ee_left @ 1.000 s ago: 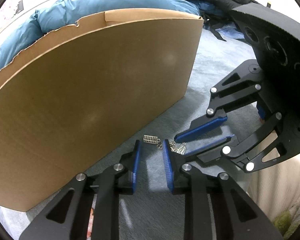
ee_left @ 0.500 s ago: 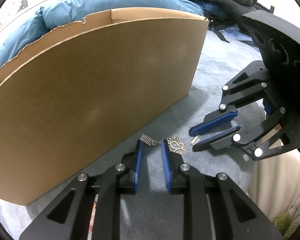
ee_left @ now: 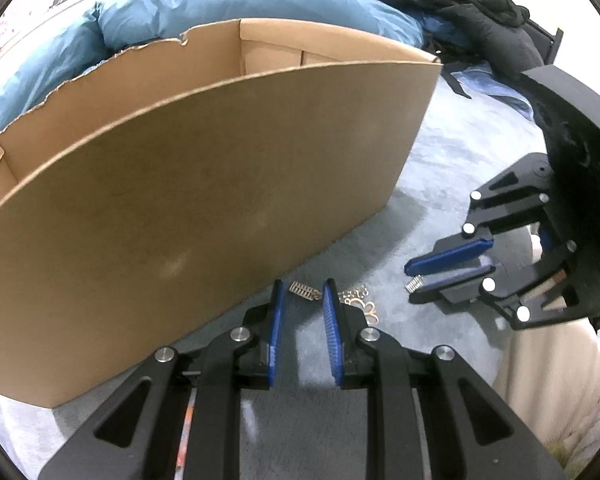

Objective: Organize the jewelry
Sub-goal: 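Close the left tool on a silver keychain while the right tool approaches the comb charm, then carry the keychain and comb charm into the box with both tools and open both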

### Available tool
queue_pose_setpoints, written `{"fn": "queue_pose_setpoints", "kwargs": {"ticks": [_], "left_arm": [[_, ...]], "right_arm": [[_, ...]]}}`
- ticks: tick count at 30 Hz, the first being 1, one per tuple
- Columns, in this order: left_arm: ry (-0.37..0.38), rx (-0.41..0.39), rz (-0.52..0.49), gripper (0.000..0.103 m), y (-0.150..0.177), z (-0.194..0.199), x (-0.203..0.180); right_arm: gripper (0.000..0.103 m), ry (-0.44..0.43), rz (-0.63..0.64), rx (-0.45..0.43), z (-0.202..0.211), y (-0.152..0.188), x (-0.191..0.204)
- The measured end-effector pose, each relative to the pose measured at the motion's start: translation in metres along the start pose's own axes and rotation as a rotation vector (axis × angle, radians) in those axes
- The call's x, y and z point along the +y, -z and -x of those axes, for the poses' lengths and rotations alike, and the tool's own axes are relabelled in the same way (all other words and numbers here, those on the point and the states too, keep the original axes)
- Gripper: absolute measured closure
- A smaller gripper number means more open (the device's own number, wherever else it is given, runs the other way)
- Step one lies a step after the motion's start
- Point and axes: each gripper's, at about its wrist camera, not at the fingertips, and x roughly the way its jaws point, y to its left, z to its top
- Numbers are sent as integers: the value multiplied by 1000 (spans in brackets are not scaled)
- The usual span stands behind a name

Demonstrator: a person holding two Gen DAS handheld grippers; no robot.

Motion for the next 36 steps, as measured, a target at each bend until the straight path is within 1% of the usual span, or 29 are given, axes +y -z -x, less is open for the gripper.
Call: {"fn": "queue_pose_setpoints", "kwargs": {"ticks": [1,5,14,18,21,25,32,34,36], "left_arm": [[-1,2,10,85,-1,-1,1],[5,4,59,85,-3,-5,4],[-7,12,113,84,-3,-9,8],[5,11,148,80,0,-5,8],[8,8,152,75,2,-3,5],[5,7,153,71,3,-2,0],[-14,20,183,71,1,-9,2],[-24,15,181,73,1,-10,1],[-40,12,177,81,1,-10,0]], "right_arm": [[90,-2,-1,-1,5,1,-4],[90,-4,-1,-1,1,-2,-3],[90,-5,-3,-2,0,-2,-2],[90,-5,-1,-2,0,-2,-2],[90,-5,-1,-2,0,-2,-2],[90,-4,0,-3,0,-3,-1],[90,-4,2,-3,0,-3,-2],[90,-3,2,-4,1,-3,-2],[90,-3,3,-5,1,-3,-2]]}}
